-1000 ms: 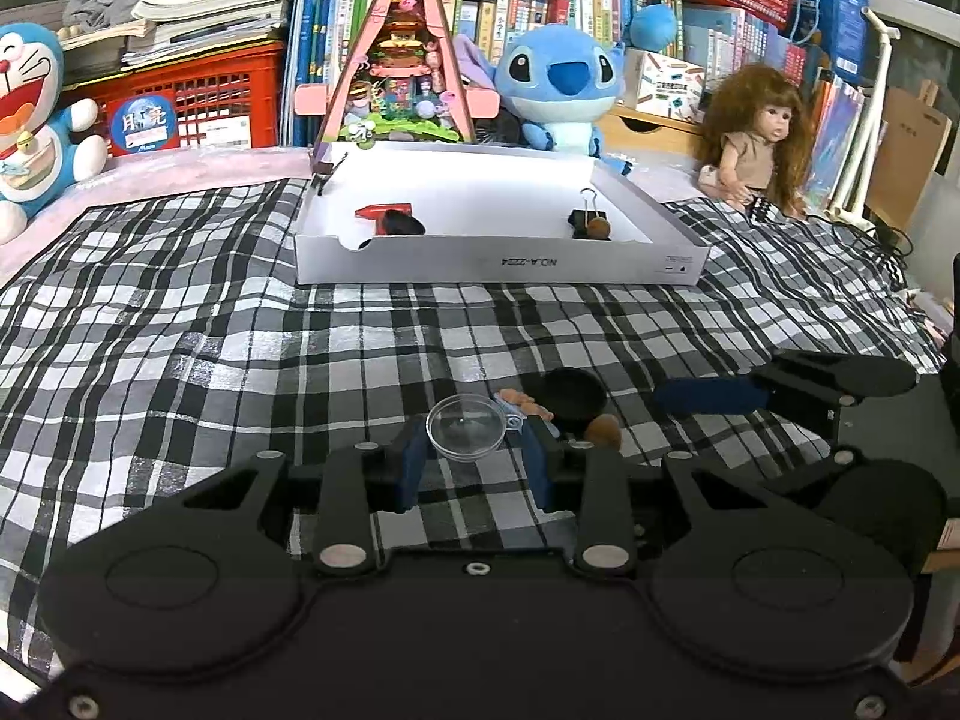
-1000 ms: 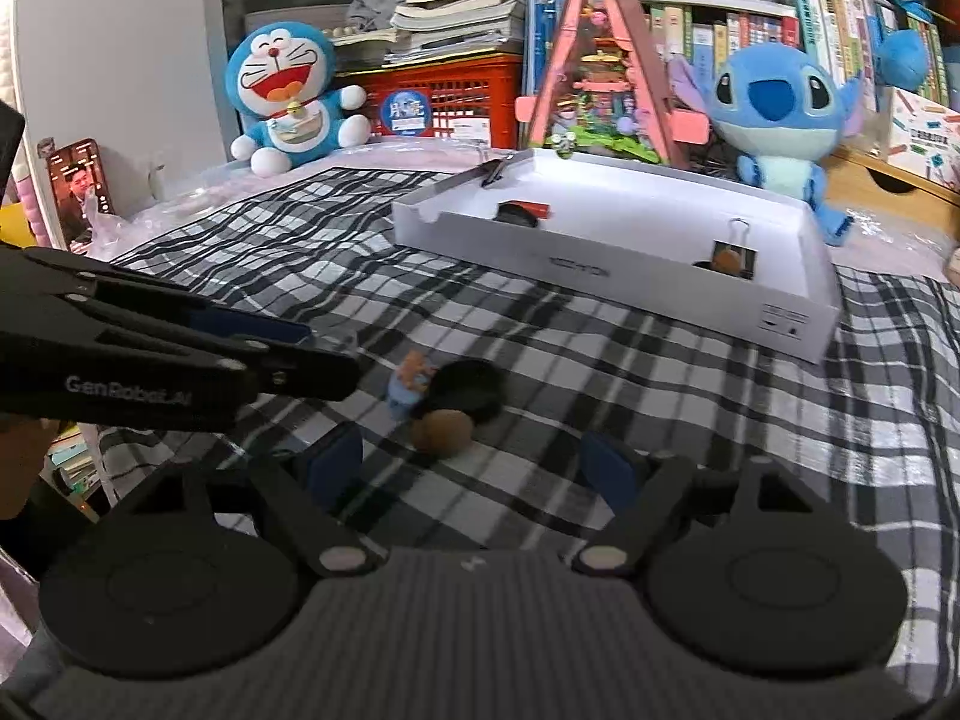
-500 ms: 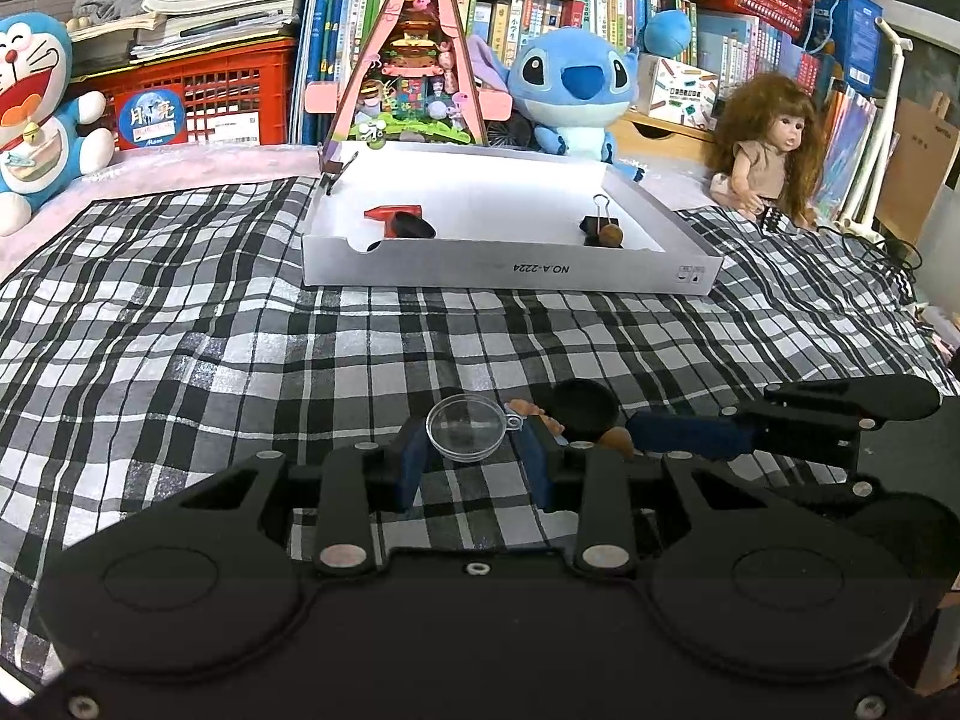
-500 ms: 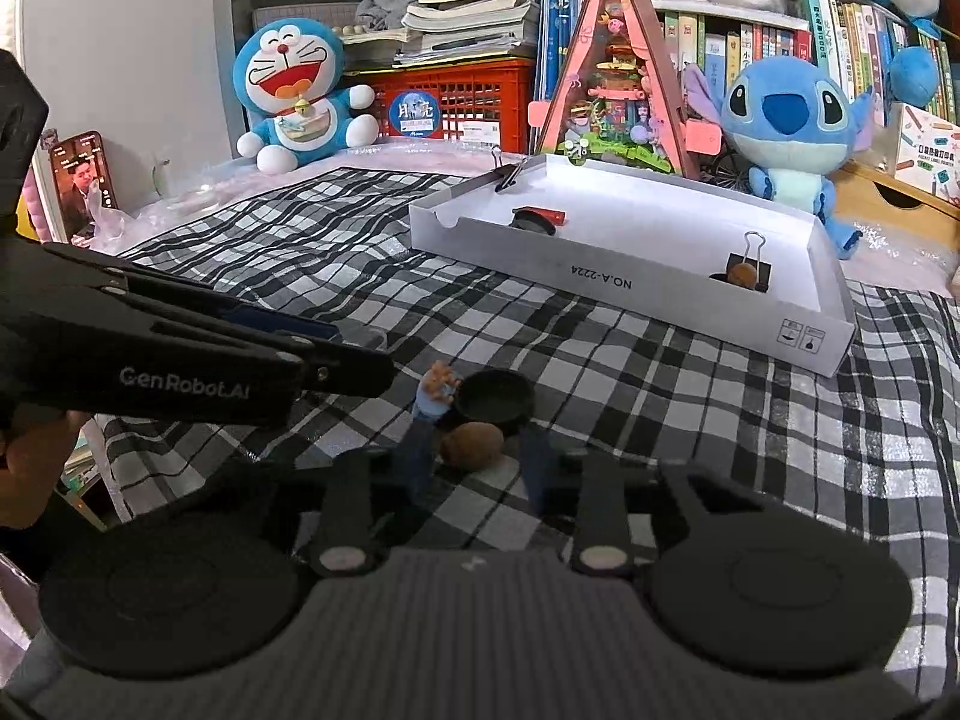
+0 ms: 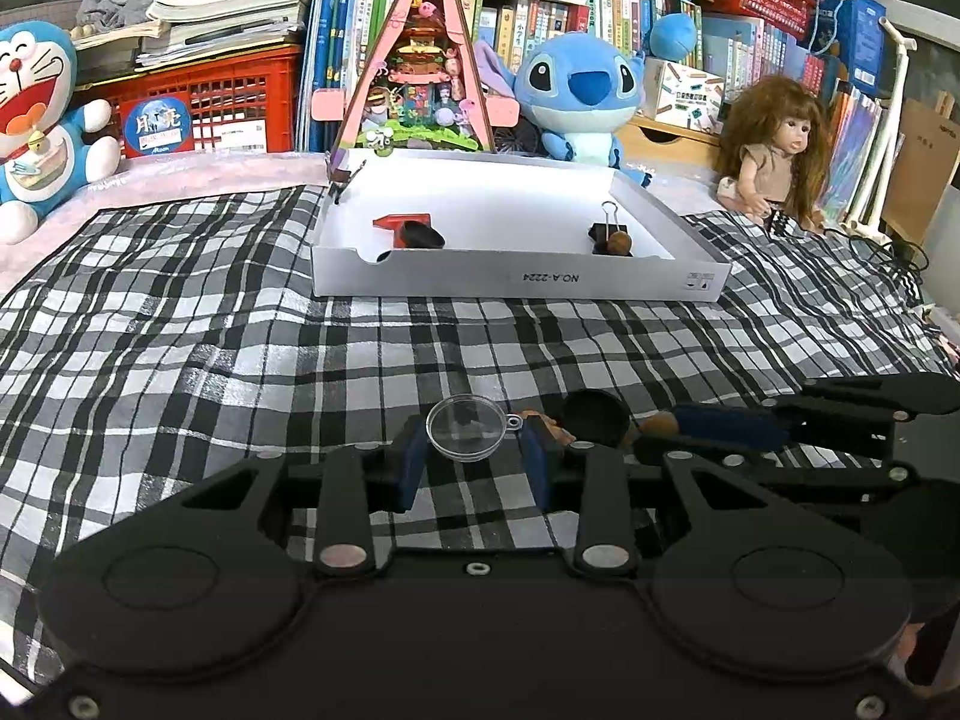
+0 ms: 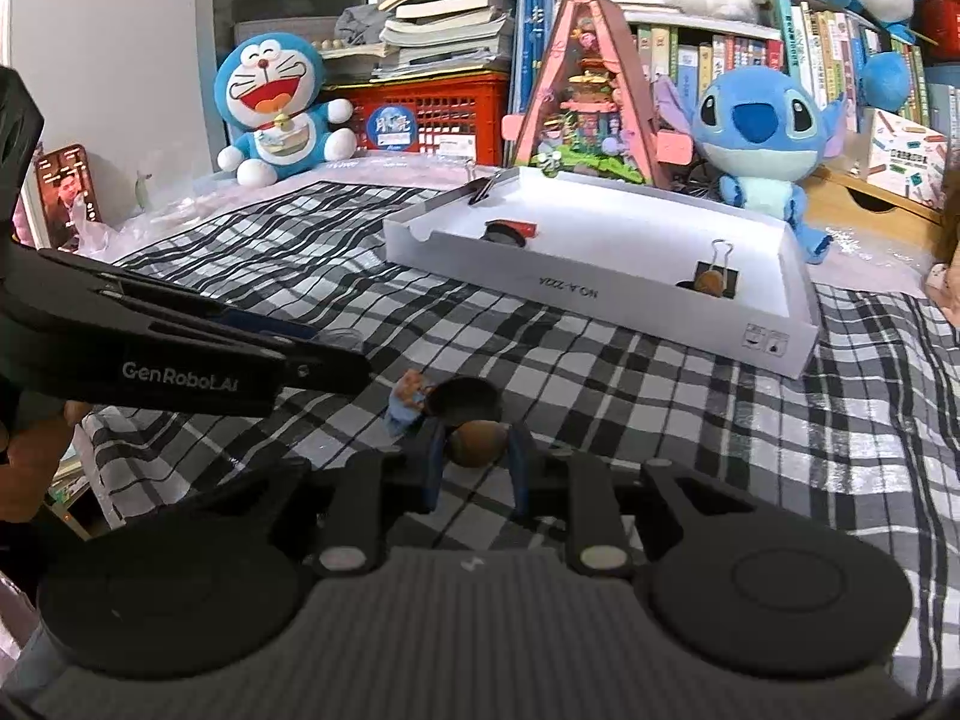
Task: Organize rigid objects
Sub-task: 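Grasp the clear round lid with left tool while right tool grasps a brown ball, then carry the clear lid with left tool into the tray while right tool carries the brown ball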
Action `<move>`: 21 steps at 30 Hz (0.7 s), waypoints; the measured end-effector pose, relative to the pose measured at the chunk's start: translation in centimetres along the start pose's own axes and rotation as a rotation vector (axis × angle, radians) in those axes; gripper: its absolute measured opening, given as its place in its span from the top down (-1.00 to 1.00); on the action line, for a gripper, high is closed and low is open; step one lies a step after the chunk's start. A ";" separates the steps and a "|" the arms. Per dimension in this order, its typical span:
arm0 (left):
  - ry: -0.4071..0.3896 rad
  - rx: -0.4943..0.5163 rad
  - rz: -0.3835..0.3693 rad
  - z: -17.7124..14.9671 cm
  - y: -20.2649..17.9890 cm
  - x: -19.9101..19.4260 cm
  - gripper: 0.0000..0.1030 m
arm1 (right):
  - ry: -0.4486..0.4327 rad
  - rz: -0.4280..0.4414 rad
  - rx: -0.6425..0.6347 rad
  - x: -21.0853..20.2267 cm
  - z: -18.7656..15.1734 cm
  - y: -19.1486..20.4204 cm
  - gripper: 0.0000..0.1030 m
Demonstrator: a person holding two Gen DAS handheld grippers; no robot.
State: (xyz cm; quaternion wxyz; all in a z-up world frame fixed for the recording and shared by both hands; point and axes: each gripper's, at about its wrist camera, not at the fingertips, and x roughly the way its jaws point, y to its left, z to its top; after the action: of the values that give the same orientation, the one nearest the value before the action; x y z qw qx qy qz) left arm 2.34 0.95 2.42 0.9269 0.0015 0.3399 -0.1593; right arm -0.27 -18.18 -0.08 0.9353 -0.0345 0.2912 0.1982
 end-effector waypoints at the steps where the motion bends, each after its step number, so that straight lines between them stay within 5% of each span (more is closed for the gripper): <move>1: -0.001 -0.001 0.001 0.0 0.0 0.0 0.37 | -0.002 -0.006 0.002 -0.1 0.0 -0.1 0.46; 21: -0.036 -0.009 0.013 2.9 -0.6 0.9 0.37 | -0.038 -0.120 0.094 -0.4 1.6 -2.9 0.47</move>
State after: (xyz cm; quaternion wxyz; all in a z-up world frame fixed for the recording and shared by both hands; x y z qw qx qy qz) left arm 4.66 -0.18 4.10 0.9339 -0.0032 0.3237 -0.1516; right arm 1.38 -20.67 1.34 0.9514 -0.0041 0.2799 0.1283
